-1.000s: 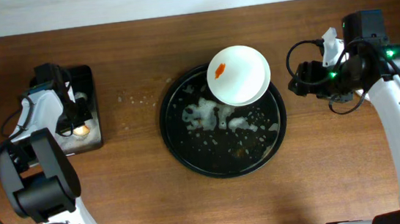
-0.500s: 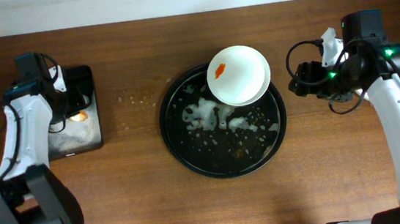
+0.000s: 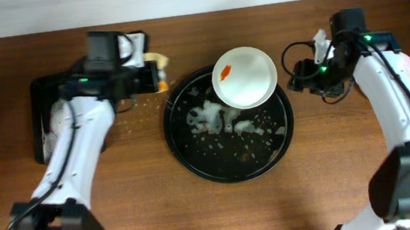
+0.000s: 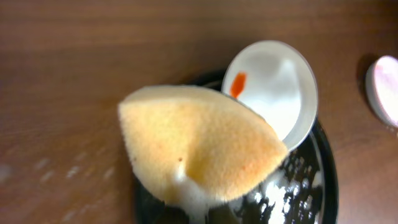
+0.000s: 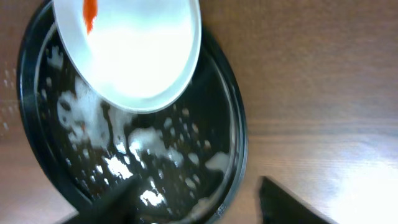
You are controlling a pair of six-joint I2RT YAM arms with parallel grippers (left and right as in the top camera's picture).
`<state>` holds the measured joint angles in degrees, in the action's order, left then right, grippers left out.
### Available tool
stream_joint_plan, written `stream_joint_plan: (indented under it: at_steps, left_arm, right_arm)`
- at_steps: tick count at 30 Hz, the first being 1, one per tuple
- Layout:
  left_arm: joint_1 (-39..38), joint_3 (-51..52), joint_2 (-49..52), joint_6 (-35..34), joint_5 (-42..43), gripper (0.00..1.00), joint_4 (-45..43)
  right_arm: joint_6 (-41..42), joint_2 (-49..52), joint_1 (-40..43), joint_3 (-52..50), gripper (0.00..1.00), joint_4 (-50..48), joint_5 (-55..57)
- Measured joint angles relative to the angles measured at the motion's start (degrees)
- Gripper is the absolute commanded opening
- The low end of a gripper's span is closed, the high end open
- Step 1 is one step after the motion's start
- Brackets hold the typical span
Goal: Clean dirty plates on tray and stack at the side
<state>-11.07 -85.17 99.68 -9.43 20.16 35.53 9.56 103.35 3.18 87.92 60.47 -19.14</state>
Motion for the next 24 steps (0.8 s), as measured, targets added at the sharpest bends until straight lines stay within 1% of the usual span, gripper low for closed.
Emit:
stream_joint_plan:
  at_steps: [5, 10, 11, 12, 13, 14, 16, 17, 19, 22, 24]
  left_arm:
    - [-7.06, 0.0, 5.29, -2.91, -1.53, 0.0, -3.3]
    - [-10.67, 0.0, 8.79, -3.69, -2.23, 0.0, -3.96]
    - [-11.37, 0.0, 9.42, -3.69, -2.64, 0.0, -3.87]
    - [-12.02, 0.0, 9.94, -3.69, -3.1, 0.0, -3.8]
    - [-12.57, 0.0, 10.27, -3.72, -3.34, 0.0, -3.76]
    - [-12.96, 0.0, 10.45, -3.69, -3.67, 0.0, -3.69]
    - [-13.49, 0.0, 10.56, -3.69, -4.39, 0.0, -3.67]
    - [-13.57, 0.0, 10.56, -3.69, -4.81, 0.0, -3.74]
    - [-13.62, 0.0, 10.56, -3.69, -5.73, 0.0, -3.69]
    - [-13.6, 0.0, 10.56, -3.69, -6.58, 0.0, -3.69]
    - [-13.62, 0.0, 10.58, -3.72, -6.91, 0.0, -3.67]
  right_arm:
    - [3.39, 7.28, -3.06, 0.0, 0.57, -6.43, -0.48]
    - [8.68, 13.51, -8.31, 0.0, 0.57, -12.39, 1.42]
    - [10.47, 14.78, -9.35, 0.0, 0.55, -12.68, 2.8]
    - [12.57, 16.0, -10.38, 0.0, 0.45, -12.94, 4.15]
    - [13.6, 16.63, -10.8, 0.0, 0.37, -13.46, 4.81]
    - [14.23, 17.09, -10.99, 0.0, 0.31, -14.19, 5.25]
    - [15.76, 17.55, -11.17, 0.0, 0.24, -14.73, 6.27]
    - [15.89, 17.59, -11.17, 0.0, 0.21, -14.71, 6.54]
    - [16.39, 17.59, -11.17, 0.0, 0.2, -14.25, 7.08]
    - [16.79, 17.59, -11.23, -0.22, 0.13, -13.75, 7.34]
    - [17.18, 17.59, -11.28, -0.57, 0.11, -12.81, 7.34]
